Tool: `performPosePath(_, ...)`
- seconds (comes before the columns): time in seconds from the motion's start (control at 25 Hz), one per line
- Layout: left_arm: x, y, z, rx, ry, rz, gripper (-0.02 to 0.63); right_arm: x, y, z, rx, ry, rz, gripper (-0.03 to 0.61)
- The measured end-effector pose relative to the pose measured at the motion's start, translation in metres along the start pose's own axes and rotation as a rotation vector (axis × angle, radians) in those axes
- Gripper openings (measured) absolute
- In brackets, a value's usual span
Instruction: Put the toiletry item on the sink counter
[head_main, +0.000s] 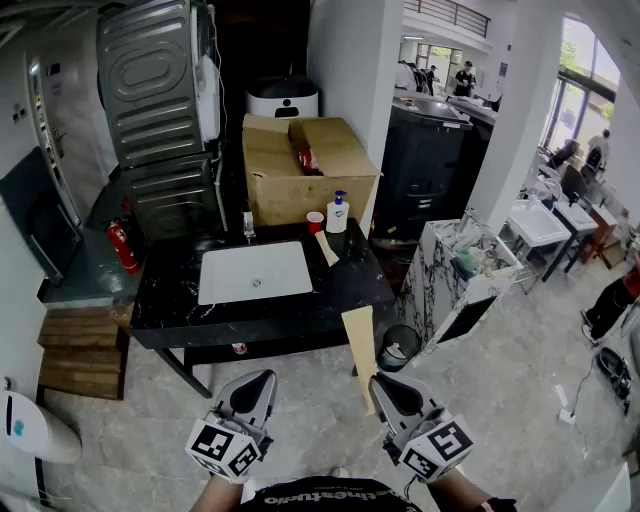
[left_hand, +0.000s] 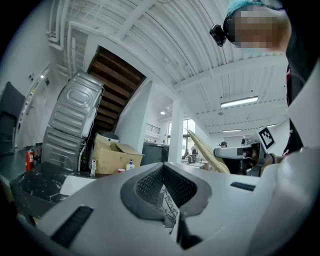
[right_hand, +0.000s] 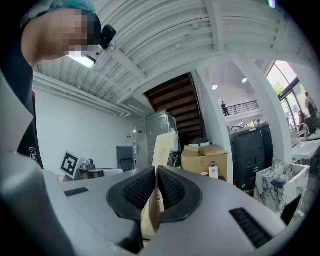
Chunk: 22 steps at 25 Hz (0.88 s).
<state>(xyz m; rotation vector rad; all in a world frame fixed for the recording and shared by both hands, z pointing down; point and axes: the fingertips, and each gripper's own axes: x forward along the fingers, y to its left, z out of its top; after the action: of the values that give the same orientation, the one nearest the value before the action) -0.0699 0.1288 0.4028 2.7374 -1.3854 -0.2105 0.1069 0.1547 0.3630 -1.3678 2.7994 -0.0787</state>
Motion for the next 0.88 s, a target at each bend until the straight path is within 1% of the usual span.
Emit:
performPosePath(0.2,-0.0001,-0.0027,-0.0026,-0.010,0.004,0.004,0.014,-0.0030,-0.0004,-0.0006,0.000,0.001,0.006,0.051)
performPosePath(0.4,0.0008,-0.0040,-0.0044,0.001,0.001,-0.007,0.014,-0.0037,-0.0011,-0.0025,0.002,0.004,0.008,0.052)
performPosePath(0.6,0.0003,-0.0045,-0.0028,-0.013,0.002,0.013,0.014,-0.0036,-0.0016,-0.0007,-0.003,0.004,0.012,0.052)
performPosePath(0.88,0.0024,-0.0019,-0.0041,0.003,-0.001,-0.001,0.014,0.0002,-0.0068,0.0007,0.020,-0.009,0.013,0.043)
